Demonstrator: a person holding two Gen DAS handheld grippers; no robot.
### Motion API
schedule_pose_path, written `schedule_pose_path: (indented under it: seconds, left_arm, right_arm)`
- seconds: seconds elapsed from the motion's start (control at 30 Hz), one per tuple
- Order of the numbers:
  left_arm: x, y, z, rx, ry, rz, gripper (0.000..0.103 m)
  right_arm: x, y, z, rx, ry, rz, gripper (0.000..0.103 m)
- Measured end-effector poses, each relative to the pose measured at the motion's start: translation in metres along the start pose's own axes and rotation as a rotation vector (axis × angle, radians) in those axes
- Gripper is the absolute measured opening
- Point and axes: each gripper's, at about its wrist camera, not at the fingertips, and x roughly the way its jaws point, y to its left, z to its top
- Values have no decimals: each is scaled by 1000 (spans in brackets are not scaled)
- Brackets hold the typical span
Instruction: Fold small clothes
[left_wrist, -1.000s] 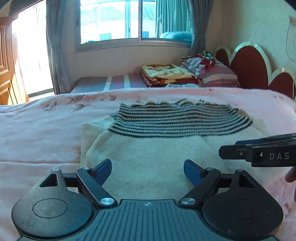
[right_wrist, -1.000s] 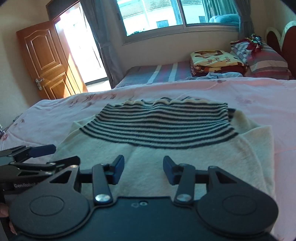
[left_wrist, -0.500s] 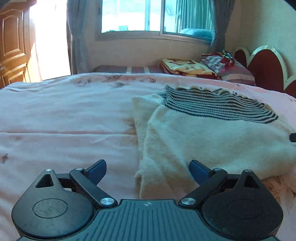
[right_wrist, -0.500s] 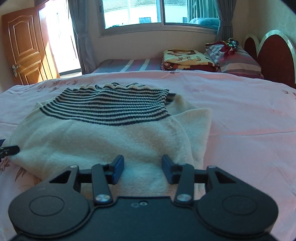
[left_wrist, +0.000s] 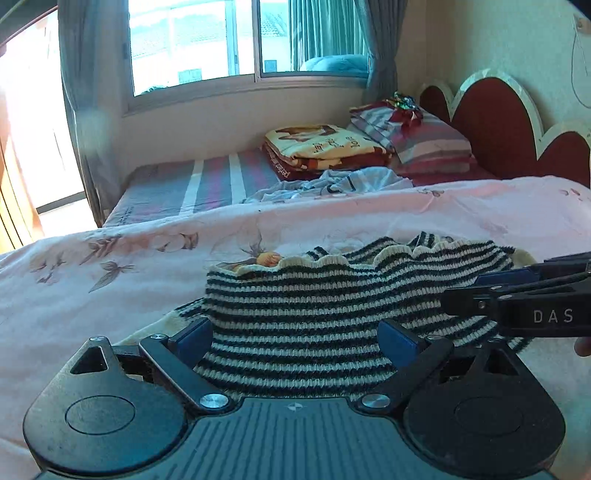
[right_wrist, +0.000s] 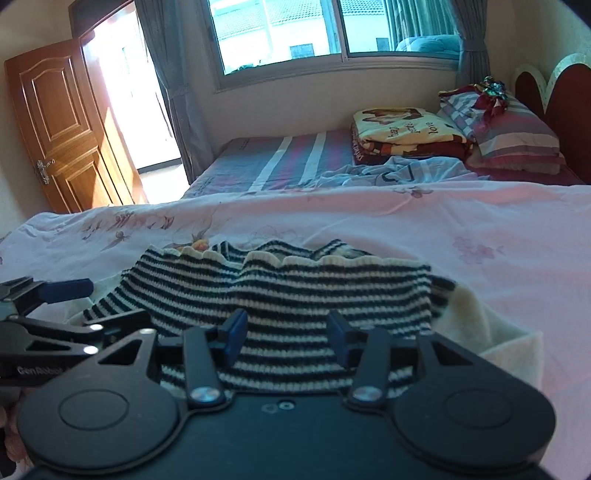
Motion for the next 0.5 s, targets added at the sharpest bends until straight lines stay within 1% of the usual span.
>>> schedule_pose_path:
  seconds: [0.07, 0.1, 0.13, 0.17, 0.2, 0.23, 0.27, 0.3, 0.33, 0.37, 0.4, 0.43, 0.47, 0.5]
  left_arm:
    - [15, 2, -8, 24, 44, 17, 96]
    - [16, 9, -12, 18, 44, 27, 96]
    - [14, 18, -14, -2, 38, 41, 96]
    - [14, 28, -16, -21, 49, 88, 96]
    - [14, 36, -18, -42, 56, 80, 96]
    - [13, 40, -17, -56, 63, 64, 96]
    - [10, 37, -15, -36, 61, 80, 96]
    - [2, 30, -14, -5, 45, 102, 96]
    - [-12, 24, -14, 7, 16, 98, 96]
    - [-28, 20, -17, -3, -17, 68, 96]
    - [-45, 14, -23, -5, -37, 48, 96]
    - [-60, 7, -31, 14, -52, 52, 96]
    - [-75, 0, -40, 29, -58, 61, 96]
    - [-87, -6, -48, 19, -55, 58, 96]
  right_arm:
    - [10, -3, -2, -67, 21, -30, 46]
    - [12, -11, -3, -91, 37, -76, 45]
    - [10, -28, -6, -69, 39, -115, 44]
    - [5, -48, -7, -25, 32, -126, 43]
    - [1, -64, -8, 17, 25, -105, 34]
    - [-2, -71, -8, 38, 28, -84, 31]
    - [-3, -70, -5, 34, 40, -80, 31]
    - [-8, -62, -2, 22, 46, -91, 34]
    - [-17, -54, 0, 11, 27, -89, 37]
    - [-32, -45, -1, -4, -10, -66, 44]
    - [-46, -37, -5, -14, -38, -44, 43]
    - [-62, -29, -12, -21, -46, -19, 43]
    - [-74, -22, -22, -25, -35, 2, 43]
    - [-84, -12, -34, -37, -19, 16, 43]
